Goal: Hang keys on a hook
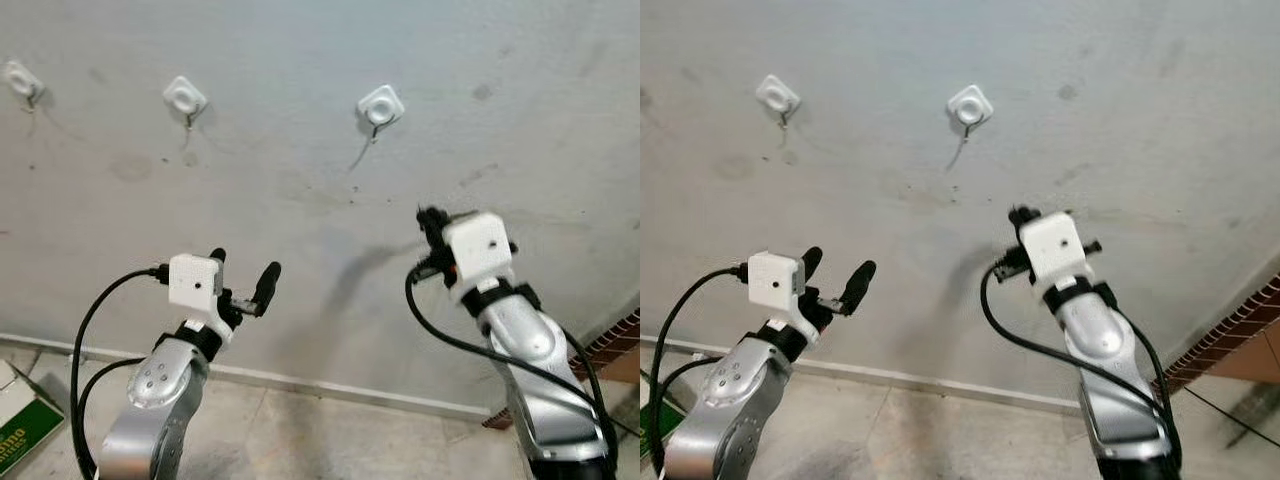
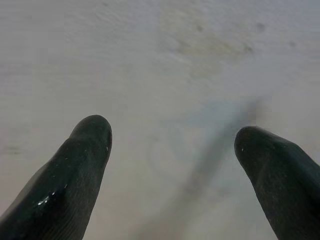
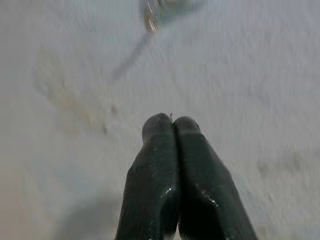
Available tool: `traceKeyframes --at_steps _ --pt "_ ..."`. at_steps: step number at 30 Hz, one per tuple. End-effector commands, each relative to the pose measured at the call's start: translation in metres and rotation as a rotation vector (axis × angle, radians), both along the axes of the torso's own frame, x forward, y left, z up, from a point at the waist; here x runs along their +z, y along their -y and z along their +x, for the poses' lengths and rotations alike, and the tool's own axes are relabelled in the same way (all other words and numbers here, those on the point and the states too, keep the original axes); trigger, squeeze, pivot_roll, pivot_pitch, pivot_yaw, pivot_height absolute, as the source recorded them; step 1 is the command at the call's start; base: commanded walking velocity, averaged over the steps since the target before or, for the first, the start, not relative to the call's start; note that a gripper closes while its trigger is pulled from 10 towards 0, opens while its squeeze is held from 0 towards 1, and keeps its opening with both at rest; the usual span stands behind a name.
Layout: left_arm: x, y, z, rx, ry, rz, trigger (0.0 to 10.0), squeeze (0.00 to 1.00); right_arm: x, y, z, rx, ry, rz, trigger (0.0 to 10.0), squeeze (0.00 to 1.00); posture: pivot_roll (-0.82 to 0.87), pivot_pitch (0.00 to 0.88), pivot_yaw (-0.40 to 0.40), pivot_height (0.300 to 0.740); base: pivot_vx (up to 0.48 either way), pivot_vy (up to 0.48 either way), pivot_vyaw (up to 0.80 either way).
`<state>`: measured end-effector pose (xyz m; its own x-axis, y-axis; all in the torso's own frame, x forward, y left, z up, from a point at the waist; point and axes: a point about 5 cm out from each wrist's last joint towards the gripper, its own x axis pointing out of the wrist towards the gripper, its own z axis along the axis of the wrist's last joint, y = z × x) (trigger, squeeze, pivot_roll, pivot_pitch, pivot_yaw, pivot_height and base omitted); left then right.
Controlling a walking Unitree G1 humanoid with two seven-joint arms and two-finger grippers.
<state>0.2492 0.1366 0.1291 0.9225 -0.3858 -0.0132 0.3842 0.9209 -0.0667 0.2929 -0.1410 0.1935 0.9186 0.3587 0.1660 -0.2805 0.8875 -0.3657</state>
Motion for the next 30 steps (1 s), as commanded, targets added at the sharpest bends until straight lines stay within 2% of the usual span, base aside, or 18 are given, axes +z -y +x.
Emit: traceKeyframes --at_steps 1,4,11,18,22,30 --pt "0.007 0.012 -0.005 -0.094 0.030 0.008 10.0 0.00 0.001 -0.007 0.004 0.048 -0.009 0.008 10.0 0.00 0.00 0.112 0.022 0.740 0.000 0.000 0.00" --pt "0.007 0.016 -0.007 -0.129 0.020 -0.001 10.0 0.00 0.008 -0.015 0.010 0.085 0.010 0.014 10.0 0.00 0.01 0.117 0.020 0.740 0.000 0.000 0.00" --pt "0.008 0.017 -0.008 -0.131 0.023 -0.001 10.0 0.00 0.022 -0.028 0.020 0.165 0.043 0.044 10.0 0.00 0.01 0.121 0.018 0.740 0.000 0.000 0.00" --pt "0.014 0.021 -0.010 -0.179 0.045 -0.015 10.0 0.00 0.035 -0.035 0.030 0.213 0.063 0.086 10.0 0.00 0.03 0.123 0.022 0.740 0.000 0.000 0.00" --pt "0.022 0.031 -0.012 -0.258 0.078 -0.032 10.0 0.00 0.040 -0.039 0.037 0.241 0.064 0.107 10.0 0.00 0.04 0.123 0.028 0.740 0.000 0.000 0.00" --pt "0.027 0.034 -0.011 -0.283 0.093 -0.037 10.0 0.00 0.045 -0.040 0.043 0.252 0.072 0.119 10.0 0.00 0.04 0.122 0.032 0.740 0.000 0.000 0.00"
